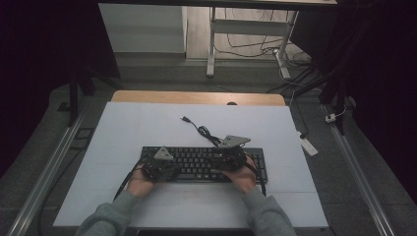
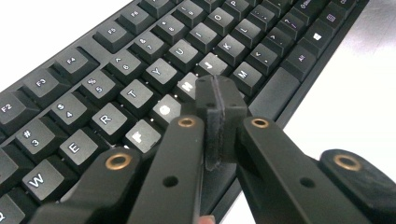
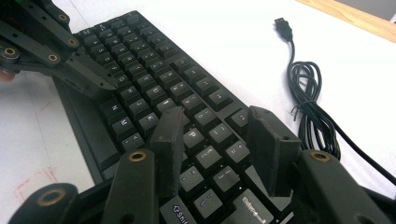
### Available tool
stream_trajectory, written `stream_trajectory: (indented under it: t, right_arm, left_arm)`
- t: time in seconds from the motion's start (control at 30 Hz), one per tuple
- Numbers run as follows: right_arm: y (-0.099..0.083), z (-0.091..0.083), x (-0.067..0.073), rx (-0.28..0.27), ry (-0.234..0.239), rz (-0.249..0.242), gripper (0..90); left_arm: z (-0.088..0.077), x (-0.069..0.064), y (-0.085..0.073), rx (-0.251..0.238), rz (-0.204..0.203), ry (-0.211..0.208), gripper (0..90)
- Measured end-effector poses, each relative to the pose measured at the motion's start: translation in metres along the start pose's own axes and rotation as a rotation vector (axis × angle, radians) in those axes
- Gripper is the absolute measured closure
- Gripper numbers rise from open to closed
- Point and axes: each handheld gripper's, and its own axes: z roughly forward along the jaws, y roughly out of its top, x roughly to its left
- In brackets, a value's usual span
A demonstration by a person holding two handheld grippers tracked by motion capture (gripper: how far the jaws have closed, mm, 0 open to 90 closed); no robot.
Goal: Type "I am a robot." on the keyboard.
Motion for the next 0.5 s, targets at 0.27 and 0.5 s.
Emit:
stream_trajectory:
  t: [0.27,0.5]
  right_arm:
    - [0.0,0.0,0.0,-0.002,-0.001,-0.002,56.5]
    - [0.0,0.0,0.0,-0.007,0.0,0.002,56.3]
  left_arm:
    - [-0.003,0.001,0.0,-0.018,-0.002,0.004,88.8]
    - [-0.023,0.008,-0.001,-0.098,-0.037,0.009,70.3]
